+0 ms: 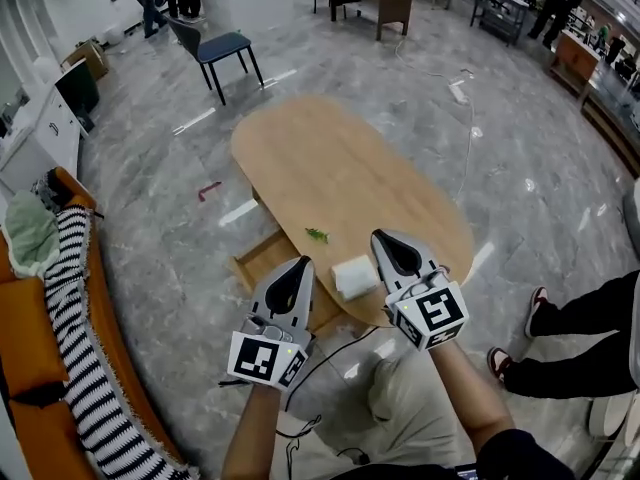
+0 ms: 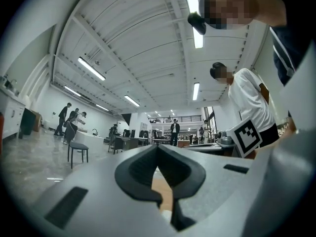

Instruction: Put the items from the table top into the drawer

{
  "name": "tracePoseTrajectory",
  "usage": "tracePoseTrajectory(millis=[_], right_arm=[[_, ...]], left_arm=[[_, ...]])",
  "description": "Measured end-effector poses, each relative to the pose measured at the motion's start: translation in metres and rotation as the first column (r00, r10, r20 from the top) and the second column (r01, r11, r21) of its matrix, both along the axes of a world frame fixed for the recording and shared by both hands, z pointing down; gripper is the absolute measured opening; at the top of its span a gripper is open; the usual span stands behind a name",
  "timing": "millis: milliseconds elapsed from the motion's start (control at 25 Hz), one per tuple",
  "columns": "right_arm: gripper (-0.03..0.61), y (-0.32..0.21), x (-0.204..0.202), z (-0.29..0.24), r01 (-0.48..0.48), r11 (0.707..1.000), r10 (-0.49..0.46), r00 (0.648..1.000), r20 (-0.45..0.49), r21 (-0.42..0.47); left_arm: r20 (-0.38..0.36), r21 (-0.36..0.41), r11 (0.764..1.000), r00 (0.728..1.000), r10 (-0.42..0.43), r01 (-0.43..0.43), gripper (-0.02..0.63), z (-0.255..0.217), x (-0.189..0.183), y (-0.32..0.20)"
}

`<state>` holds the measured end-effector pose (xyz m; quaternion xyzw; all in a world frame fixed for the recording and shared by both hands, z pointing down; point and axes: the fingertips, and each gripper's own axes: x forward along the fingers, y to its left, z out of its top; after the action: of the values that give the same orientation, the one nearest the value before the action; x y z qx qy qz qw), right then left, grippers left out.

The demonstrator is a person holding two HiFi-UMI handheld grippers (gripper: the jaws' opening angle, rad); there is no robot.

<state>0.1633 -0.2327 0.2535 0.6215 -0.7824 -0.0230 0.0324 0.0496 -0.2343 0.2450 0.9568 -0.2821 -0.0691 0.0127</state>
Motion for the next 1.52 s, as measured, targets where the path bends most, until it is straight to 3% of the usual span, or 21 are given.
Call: tracePoseTrajectory(millis=[640,1280,1520], right_arm=[[0.017,-0.003,0.000,0.098,-0.048,0.998,0.049,0.999,-0.012,0.034],[0.017,0.013,0.020,0.124,-0.101,0.992,0.101,0.995,-0.002,0.072],[0.017,0.013,0.024,0.138,-0.108,0.992,0.111,0.993,-0.039,0.062]], left_arm=[[0.038,0.046,0.999,0.999,0.017,-0.019,0.005,0.112,-0.004,-0.006],[0.063,0.059,0.997,0.997,0.046,-0.049,0.005,0.154,0.001,0.006],[0.085,0.058,0.996,0.994,0.069,-0.074,0.005,0.164,0.013,0.008]])
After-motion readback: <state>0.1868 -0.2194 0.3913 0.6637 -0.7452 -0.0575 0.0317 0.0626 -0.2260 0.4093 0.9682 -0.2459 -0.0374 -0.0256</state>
